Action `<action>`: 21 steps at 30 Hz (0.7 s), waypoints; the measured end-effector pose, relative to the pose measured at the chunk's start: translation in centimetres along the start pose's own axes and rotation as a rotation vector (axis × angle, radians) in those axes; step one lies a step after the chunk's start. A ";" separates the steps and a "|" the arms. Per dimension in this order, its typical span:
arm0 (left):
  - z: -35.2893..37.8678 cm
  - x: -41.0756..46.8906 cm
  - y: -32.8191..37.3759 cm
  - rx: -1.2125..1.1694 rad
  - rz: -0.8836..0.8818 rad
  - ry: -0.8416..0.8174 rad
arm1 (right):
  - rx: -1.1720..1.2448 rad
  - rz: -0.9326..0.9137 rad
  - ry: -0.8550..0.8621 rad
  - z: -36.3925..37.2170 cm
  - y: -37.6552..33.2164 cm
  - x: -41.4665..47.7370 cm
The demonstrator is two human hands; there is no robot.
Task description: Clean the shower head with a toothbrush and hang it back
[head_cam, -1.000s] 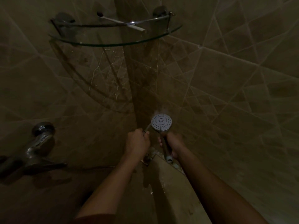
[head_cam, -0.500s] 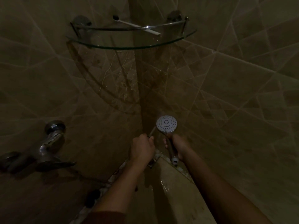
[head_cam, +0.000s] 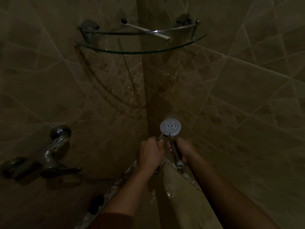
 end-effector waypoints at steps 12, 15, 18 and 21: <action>-0.1 0.1 -0.1 0.014 0.019 -0.001 | 0.008 0.027 0.030 -0.1 -0.9 -0.4; 1.2 -0.3 0.3 -0.050 0.089 -0.084 | 0.029 0.028 0.003 0.6 -0.3 -0.8; 1.5 -0.4 0.0 -0.044 0.102 -0.092 | 0.013 0.031 0.008 1.1 0.2 -1.4; 0.9 -0.3 -1.8 -0.050 0.070 -0.064 | -0.024 0.021 0.005 1.4 0.1 -1.8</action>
Point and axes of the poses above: each hand's wrist, its own x-axis towards the middle knuckle, its own z-axis out of the palm, y = z × x, the point moved 5 cm from there along x, towards the middle knuckle, and after that the axes turned 6 degrees about z, right-handed, at the moved point
